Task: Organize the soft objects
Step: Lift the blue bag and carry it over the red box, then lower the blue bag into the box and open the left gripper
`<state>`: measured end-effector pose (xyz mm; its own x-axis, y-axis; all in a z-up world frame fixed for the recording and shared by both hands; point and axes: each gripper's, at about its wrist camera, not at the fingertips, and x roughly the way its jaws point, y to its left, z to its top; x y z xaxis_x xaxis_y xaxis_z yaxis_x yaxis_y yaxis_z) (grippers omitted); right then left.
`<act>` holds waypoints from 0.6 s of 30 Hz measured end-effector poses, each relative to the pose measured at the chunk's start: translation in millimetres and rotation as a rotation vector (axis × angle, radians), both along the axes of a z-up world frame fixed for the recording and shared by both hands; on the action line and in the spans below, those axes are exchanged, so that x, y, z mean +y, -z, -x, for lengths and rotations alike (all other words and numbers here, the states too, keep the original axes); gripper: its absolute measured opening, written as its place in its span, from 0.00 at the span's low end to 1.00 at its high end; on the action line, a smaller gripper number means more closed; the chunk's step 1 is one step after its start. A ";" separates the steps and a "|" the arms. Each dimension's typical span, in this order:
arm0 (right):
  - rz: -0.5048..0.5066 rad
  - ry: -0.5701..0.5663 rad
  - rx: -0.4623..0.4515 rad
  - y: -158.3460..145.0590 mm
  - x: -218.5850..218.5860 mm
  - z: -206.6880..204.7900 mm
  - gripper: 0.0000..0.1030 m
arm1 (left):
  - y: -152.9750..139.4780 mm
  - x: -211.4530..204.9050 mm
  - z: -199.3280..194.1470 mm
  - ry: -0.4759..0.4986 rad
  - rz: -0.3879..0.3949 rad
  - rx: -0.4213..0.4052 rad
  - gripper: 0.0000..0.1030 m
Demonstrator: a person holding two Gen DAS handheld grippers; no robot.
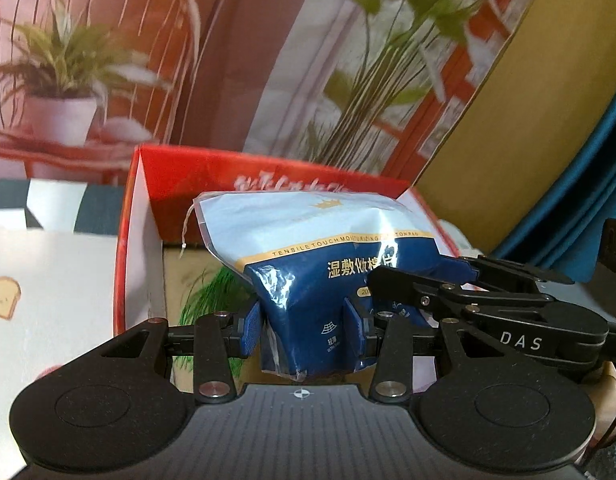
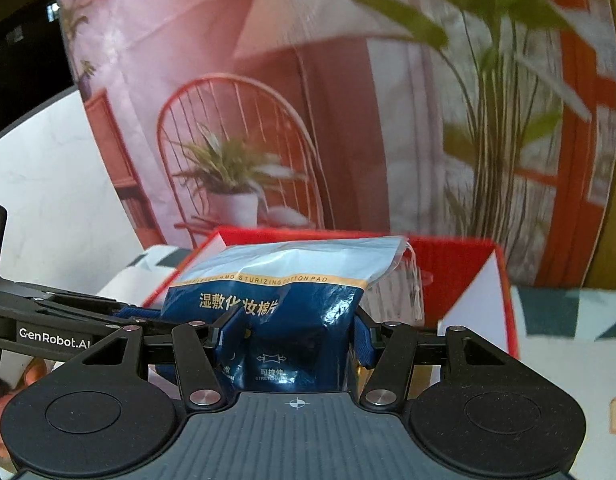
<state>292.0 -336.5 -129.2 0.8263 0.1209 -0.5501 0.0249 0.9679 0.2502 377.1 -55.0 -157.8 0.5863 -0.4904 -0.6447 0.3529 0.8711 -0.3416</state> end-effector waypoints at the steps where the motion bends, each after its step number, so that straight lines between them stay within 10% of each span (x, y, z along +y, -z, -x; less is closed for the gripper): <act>1: -0.006 0.003 0.015 4.2 0.1 -1.4 0.51 | 2.5 -0.6 -0.8 0.002 -0.009 0.006 0.44; 11: -0.083 0.071 0.156 36.1 -0.9 -5.2 0.52 | 12.8 0.5 0.6 -0.006 -0.096 0.017 0.45; 18: 0.035 0.106 0.148 27.5 8.1 9.6 0.61 | -6.6 1.9 20.4 -0.012 -0.142 -0.100 0.51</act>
<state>282.4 -328.4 -156.8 0.7428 0.0160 -0.6693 0.1616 0.9659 0.2024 356.7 -53.2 -151.2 0.6560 -0.3910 -0.6456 0.3682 0.9124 -0.1784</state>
